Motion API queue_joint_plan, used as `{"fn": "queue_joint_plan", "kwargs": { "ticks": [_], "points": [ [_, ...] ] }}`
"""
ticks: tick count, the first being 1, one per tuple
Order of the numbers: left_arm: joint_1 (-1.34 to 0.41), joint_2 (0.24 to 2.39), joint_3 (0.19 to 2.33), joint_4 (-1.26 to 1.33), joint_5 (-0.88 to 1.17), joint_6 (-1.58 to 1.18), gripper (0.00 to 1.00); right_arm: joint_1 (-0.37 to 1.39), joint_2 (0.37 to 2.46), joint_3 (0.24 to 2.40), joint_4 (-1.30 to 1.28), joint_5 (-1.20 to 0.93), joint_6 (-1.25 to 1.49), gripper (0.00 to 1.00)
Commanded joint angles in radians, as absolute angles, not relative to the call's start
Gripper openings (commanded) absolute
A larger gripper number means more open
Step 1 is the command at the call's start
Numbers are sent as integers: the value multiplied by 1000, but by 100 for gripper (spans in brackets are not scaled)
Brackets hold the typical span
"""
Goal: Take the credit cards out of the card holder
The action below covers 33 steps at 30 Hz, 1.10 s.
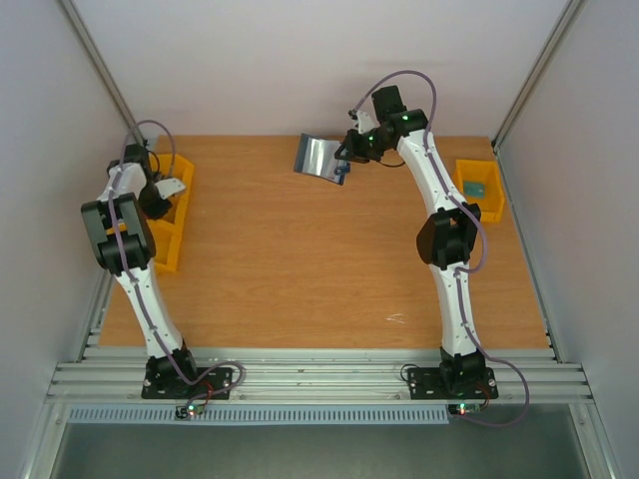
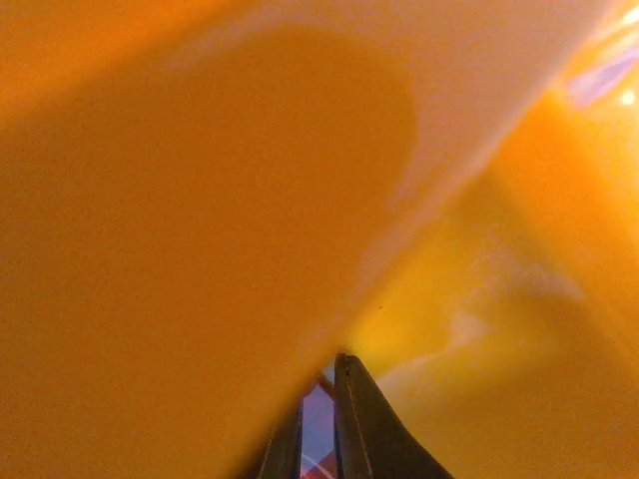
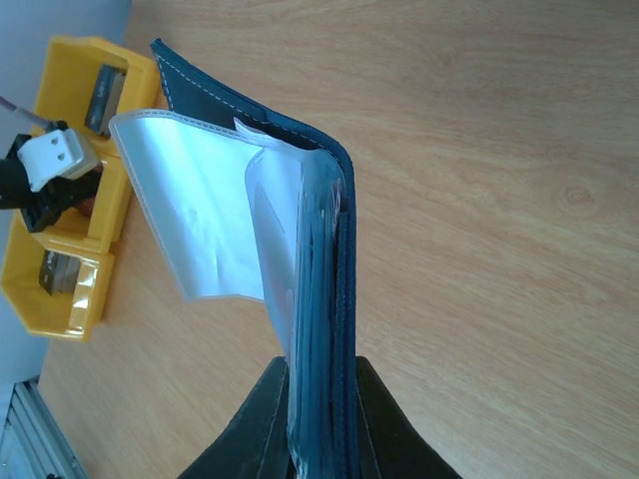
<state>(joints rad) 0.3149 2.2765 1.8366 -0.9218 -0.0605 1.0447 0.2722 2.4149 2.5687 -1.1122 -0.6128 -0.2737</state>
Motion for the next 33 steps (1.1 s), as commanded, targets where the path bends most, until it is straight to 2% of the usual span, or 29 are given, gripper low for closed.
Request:
{"fn": "queue_joint_plan", "kwargs": {
  "ticks": [1, 10, 13, 17, 21, 29, 33],
  "points": [
    [361, 2300, 1843, -839, -145, 1030, 11, 276, 2386, 2606, -1140, -605, -299, 1],
    [368, 2249, 1862, -834, -50, 998, 13, 276, 2378, 2605, -1144, -606, -307, 1],
    [368, 2219, 1859, -849, 8, 986, 17, 276, 2375, 2606, -1138, -610, -311, 1],
    [365, 2196, 1909, -918, 137, 913, 30, 276, 2371, 2605, -1135, -615, -314, 1],
    [346, 2208, 1918, -967, 176, 839, 35, 276, 2367, 2602, -1138, -620, -319, 1],
    [298, 2264, 1916, -978, 34, 916, 32, 276, 2333, 2565, -1133, -616, -332, 1],
    [272, 2245, 1865, -974, 31, 994, 32, 276, 2301, 2514, -1118, -608, -334, 1]
  ]
}}
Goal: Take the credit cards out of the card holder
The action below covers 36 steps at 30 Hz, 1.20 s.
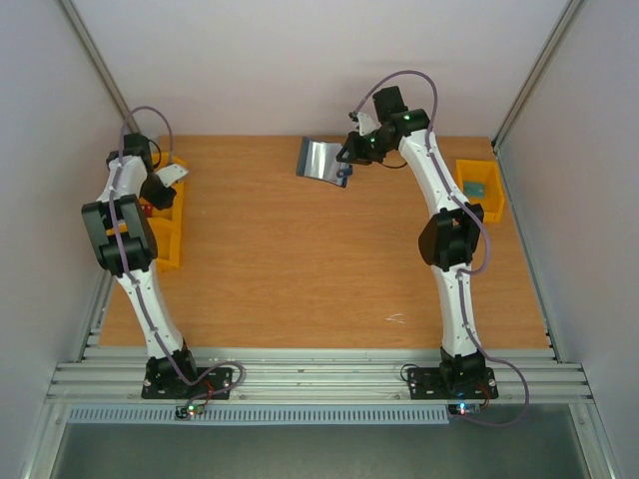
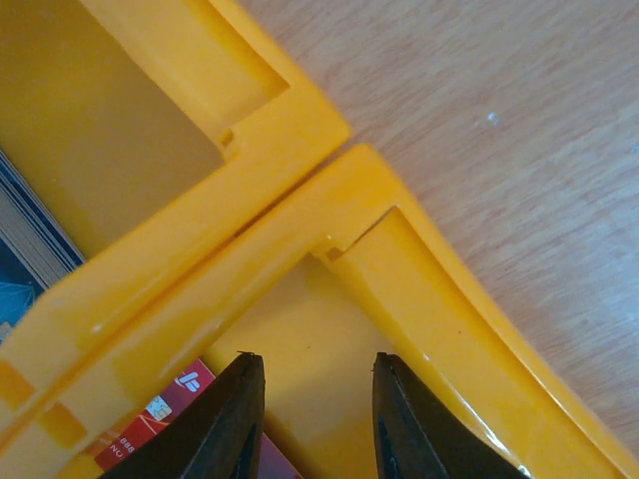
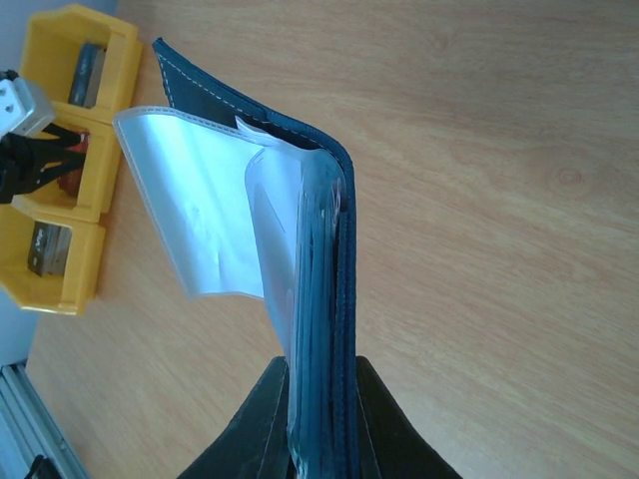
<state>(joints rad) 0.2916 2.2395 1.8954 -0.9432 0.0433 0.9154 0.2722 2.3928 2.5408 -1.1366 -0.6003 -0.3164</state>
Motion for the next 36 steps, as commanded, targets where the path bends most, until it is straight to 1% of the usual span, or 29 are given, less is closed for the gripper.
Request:
{"fn": "queue_joint_plan", "kwargs": {
  "ticks": [1, 7, 13, 17, 29, 36],
  "points": [
    [267, 2233, 1853, -973, 46, 1008, 32, 276, 2293, 2501, -1114, -605, -334, 1],
    [261, 2180, 1810, -1011, 97, 1087, 33, 276, 2262, 2459, -1096, -596, -334, 1],
    [257, 2116, 1754, -1075, 205, 1180, 35, 276, 2229, 2407, -1078, -594, -340, 1],
    [252, 2084, 1708, -1097, 221, 1232, 36, 276, 2210, 2380, -1066, -592, -344, 1],
    [251, 2080, 1716, -1095, 243, 1190, 36, 277, 2170, 2329, -1046, -583, -355, 1],
    [252, 2056, 1672, -1095, 250, 1208, 36, 276, 2173, 2329, -1037, -584, -349, 1]
  ]
}}
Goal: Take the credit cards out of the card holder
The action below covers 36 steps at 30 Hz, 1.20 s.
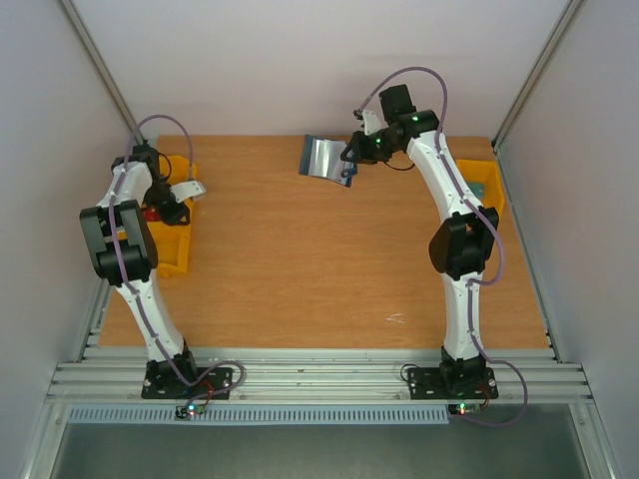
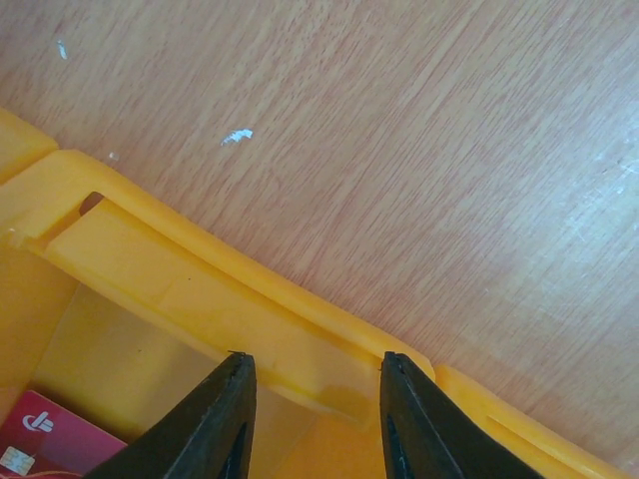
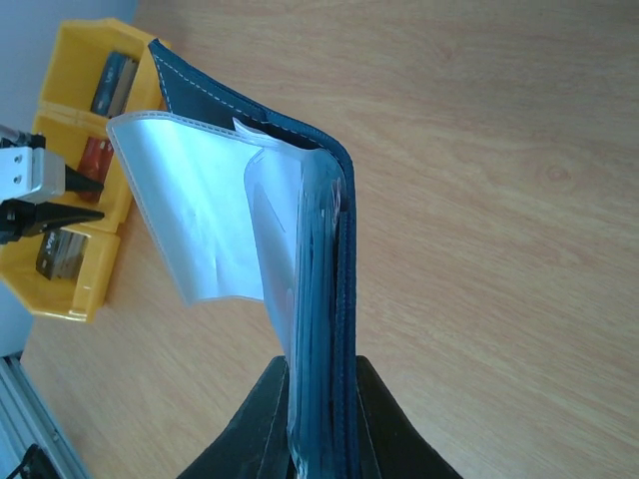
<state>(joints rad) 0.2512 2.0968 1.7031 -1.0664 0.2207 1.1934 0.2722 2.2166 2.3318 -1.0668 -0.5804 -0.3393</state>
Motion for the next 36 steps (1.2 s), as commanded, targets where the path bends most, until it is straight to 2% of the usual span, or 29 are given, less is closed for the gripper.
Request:
{"fn": "queue_joint_plan", "kwargs": {
  "ticks": [1, 17, 22, 27, 31, 36],
  "points": [
    [252, 2051, 1664, -1094, 255, 1216, 36, 276, 2173, 2329, -1036, -584, -347, 1],
    [274, 1998, 1704, -1050, 289, 1158, 40, 276, 2153, 2325, -1040, -582, -361, 1],
    [273, 1918, 1720, -1040, 388, 1130, 43, 276, 2134, 2315, -1036, -612, -373, 1],
    [225, 1793, 1742, -1043, 542, 1037, 50, 286, 2100, 2295, -1029, -648, -391, 1],
    [113, 1708, 1739, -1027, 662, 906, 58, 307, 2058, 2265, -1023, -668, -418, 1],
    [-47, 1643, 1677, -858, 808, 643, 72, 336, 1960, 2139, -942, -683, -432, 1]
  ]
}}
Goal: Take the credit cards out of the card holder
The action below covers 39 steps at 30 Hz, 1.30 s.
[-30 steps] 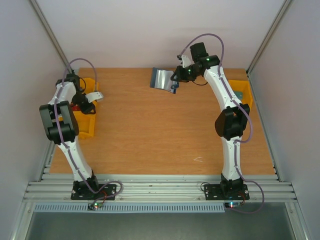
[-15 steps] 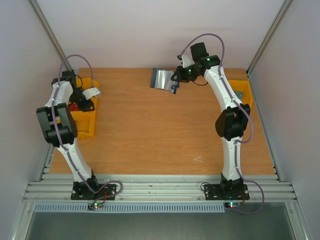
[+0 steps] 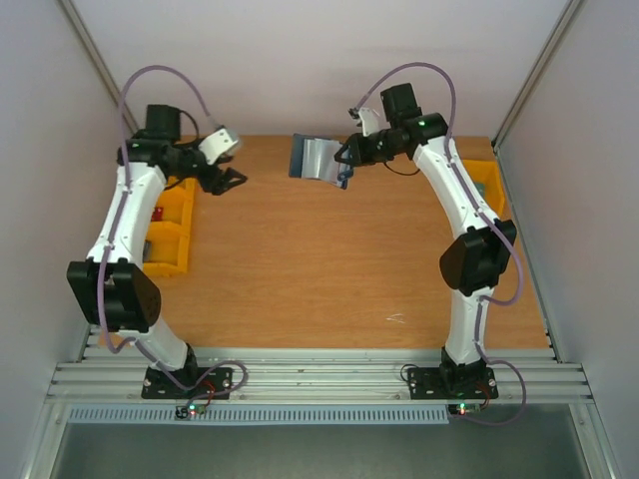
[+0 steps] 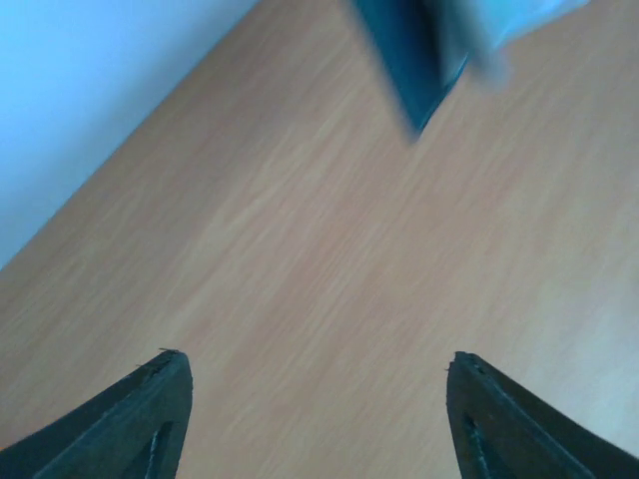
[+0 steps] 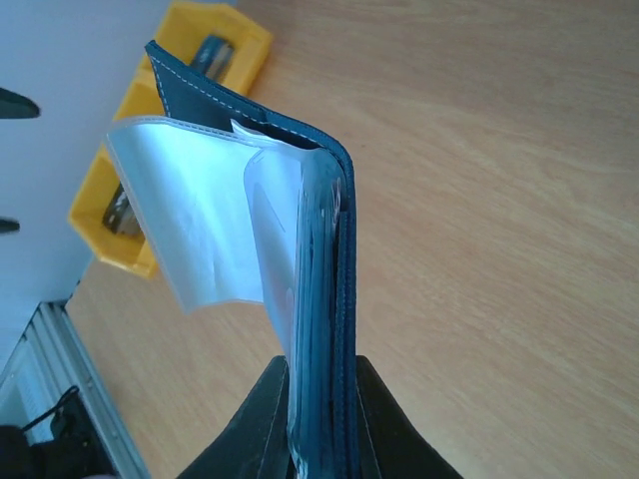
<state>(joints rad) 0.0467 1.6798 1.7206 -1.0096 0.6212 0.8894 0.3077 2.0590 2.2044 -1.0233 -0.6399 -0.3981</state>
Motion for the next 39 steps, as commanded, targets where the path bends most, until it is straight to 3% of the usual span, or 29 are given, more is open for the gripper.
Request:
{"fn": "queue_joint_plan", "kwargs": {
  "ticks": [1, 5, 17, 18, 20, 23, 25, 29, 34, 39],
  "points": [
    [-73, 1632, 1658, -798, 842, 572, 75, 348, 1938, 2112, -927, -686, -435, 1],
    [-143, 1602, 1580, -589, 936, 302, 98, 386, 1861, 2036, -905, -678, -454, 1],
    [-247, 1538, 1411, -353, 995, 92, 99, 456, 1647, 1809, -824, -647, -471, 1],
    [-251, 1534, 1403, -342, 1007, 89, 95, 459, 1635, 1797, -818, -651, -471, 1],
    [-259, 1530, 1392, -326, 1048, 100, 75, 466, 1618, 1779, -804, -667, -463, 1],
    [-269, 1517, 1365, -283, 1085, 89, 27, 472, 1594, 1741, -753, -710, -436, 1],
    [-270, 1497, 1343, -258, 1100, 68, 3, 472, 1576, 1711, -711, -707, -412, 4],
    [-270, 1453, 1302, -162, 1097, 21, 0, 468, 1542, 1652, -632, -680, -355, 31],
    [-265, 1411, 1227, 84, 1108, -121, 0, 453, 1501, 1587, -579, -646, -301, 43],
    [-265, 1396, 1200, 131, 1109, -161, 0, 426, 1460, 1561, -607, -657, -312, 51]
  ]
}}
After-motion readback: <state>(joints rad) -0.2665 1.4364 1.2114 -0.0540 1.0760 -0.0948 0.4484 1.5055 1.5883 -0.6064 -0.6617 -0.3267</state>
